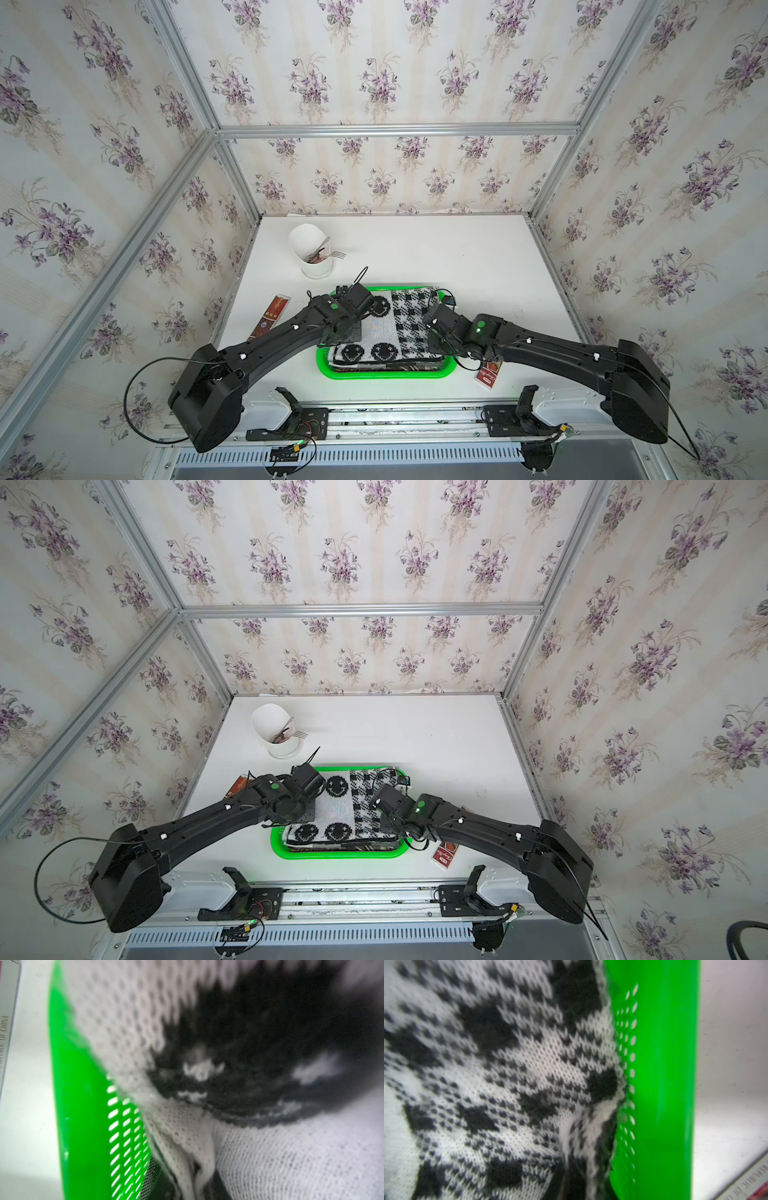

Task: Put the folded scarf in the basket
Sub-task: Place the scarf in the basket.

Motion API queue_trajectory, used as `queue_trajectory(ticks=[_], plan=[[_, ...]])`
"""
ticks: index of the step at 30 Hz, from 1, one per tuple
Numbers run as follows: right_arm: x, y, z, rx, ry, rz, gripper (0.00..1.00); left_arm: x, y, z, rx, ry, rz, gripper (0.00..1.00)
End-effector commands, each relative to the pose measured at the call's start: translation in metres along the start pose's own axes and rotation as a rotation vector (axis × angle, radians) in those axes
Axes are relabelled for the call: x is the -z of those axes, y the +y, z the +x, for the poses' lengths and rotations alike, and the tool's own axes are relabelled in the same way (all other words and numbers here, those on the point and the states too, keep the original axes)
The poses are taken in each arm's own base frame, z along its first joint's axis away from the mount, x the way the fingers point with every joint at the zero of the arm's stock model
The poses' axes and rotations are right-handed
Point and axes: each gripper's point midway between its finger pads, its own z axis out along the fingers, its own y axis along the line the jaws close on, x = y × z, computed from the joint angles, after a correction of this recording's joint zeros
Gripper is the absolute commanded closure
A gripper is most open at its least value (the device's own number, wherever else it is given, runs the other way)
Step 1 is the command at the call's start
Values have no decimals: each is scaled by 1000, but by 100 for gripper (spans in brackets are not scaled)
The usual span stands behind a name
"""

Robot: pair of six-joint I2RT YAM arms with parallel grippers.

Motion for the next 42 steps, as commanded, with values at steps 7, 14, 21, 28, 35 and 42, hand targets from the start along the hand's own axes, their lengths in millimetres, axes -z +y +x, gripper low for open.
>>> queue_trajectory(ticks=[7, 14, 21, 28, 35, 42], plan=[[25, -6, -16, 33, -60, 38, 55, 21, 21, -15, -4, -80, -100, 62], [43, -1, -22, 16, -78, -1, 53, 19, 23, -14, 1, -86, -108, 66], [40, 9, -4, -1, 13, -75, 62, 24, 24, -17, 24, -108, -91, 75], [32, 9, 7, -6, 52, -92, 81, 25, 25, -15, 36, -94, -87, 79], [33, 17, 8, 4, 69, -111, 90, 49, 33, -16, 59, -122, -73, 57], [27, 11, 13, 5, 78, -94, 90, 68, 36, 15, 90, -36, 35, 46]])
